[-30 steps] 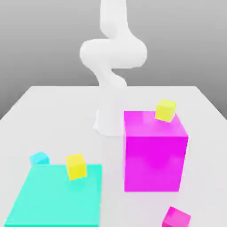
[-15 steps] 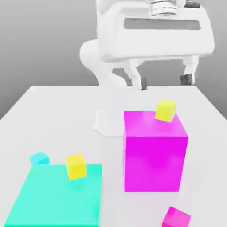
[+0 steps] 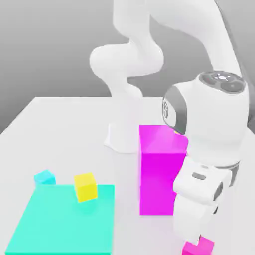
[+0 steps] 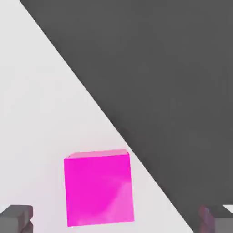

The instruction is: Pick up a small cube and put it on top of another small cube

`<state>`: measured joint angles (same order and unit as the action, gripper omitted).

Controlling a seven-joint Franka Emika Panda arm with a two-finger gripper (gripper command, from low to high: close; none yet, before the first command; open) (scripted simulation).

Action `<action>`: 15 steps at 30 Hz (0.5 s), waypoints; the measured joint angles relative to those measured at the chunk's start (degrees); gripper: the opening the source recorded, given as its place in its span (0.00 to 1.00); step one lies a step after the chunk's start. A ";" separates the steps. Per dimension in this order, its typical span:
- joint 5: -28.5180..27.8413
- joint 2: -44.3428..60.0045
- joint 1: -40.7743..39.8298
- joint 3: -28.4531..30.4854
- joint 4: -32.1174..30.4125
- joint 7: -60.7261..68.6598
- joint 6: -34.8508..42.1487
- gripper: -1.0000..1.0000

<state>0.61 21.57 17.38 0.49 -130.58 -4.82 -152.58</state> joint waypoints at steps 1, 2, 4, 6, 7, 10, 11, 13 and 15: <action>-0.13 2.07 0.03 -0.04 0.35 0.13 -1.51 0.50; -0.16 4.16 0.04 -0.06 0.73 0.20 -3.12 0.50; -0.13 7.36 0.00 -0.12 1.34 0.28 -5.63 0.00; -0.14 7.36 0.00 -0.13 1.34 0.28 -5.61 0.00; -0.14 7.36 0.00 -0.13 1.34 0.27 -5.58 0.00; -0.34 7.70 -0.12 -0.28 1.40 0.27 -5.95 0.00; -0.34 7.03 -0.11 -0.25 1.27 0.22 -5.34 0.00; -0.38 3.91 -0.08 -0.21 0.65 0.15 -2.79 0.00; -0.44 0.01 -0.22 -0.33 -0.13 0.08 0.34 0.00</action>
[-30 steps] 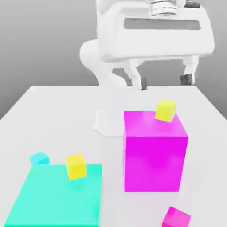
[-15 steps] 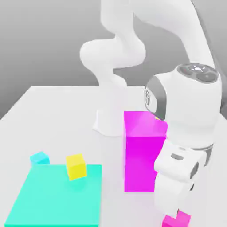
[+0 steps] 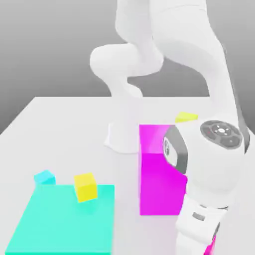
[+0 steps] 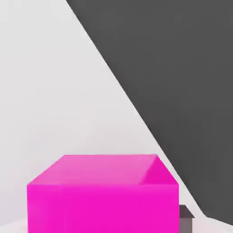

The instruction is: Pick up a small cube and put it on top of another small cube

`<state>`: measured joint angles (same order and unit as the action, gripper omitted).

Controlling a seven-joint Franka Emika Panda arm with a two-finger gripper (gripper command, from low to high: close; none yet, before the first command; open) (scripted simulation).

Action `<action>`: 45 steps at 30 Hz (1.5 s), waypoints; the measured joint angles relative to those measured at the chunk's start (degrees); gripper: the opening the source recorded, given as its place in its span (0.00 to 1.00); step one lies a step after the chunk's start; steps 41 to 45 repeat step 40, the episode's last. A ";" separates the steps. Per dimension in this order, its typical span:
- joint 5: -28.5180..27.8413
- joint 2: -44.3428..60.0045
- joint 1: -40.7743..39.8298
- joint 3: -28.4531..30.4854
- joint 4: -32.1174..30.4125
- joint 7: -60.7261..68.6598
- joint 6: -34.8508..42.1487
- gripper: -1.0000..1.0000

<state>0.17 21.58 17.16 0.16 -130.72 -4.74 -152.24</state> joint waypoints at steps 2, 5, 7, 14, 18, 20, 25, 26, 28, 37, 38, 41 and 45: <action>1.09 -3.98 -0.05 -0.76 -1.28 0.54 2.81 0.00; 3.19 -10.01 0.12 -2.03 -3.49 1.56 6.77 0.00; 4.44 -14.06 0.34 -2.75 -5.00 2.10 9.43 0.00; 7.09 -28.43 2.47 -3.75 -10.28 2.91 18.74 0.00; 7.57 -36.74 3.19 -4.40 -13.33 2.69 23.99 0.00; 7.60 -40.92 3.55 -4.75 -14.86 2.47 26.60 0.00; 7.16 -51.42 4.23 -5.83 -18.71 1.60 33.06 0.00; 7.01 -53.53 4.35 -6.05 -19.47 1.39 34.35 0.00; 6.68 -57.75 4.55 -6.53 -21.01 0.97 36.92 0.00; 6.92 -63.61 4.88 -8.89 -31.48 0.33 32.02 1.00; 6.92 -63.61 4.88 -8.89 -31.48 0.33 32.03 1.00; 6.92 -63.61 4.88 -8.89 -31.48 0.33 32.03 1.00; 6.92 -63.61 4.88 -8.89 -31.48 0.33 32.03 1.00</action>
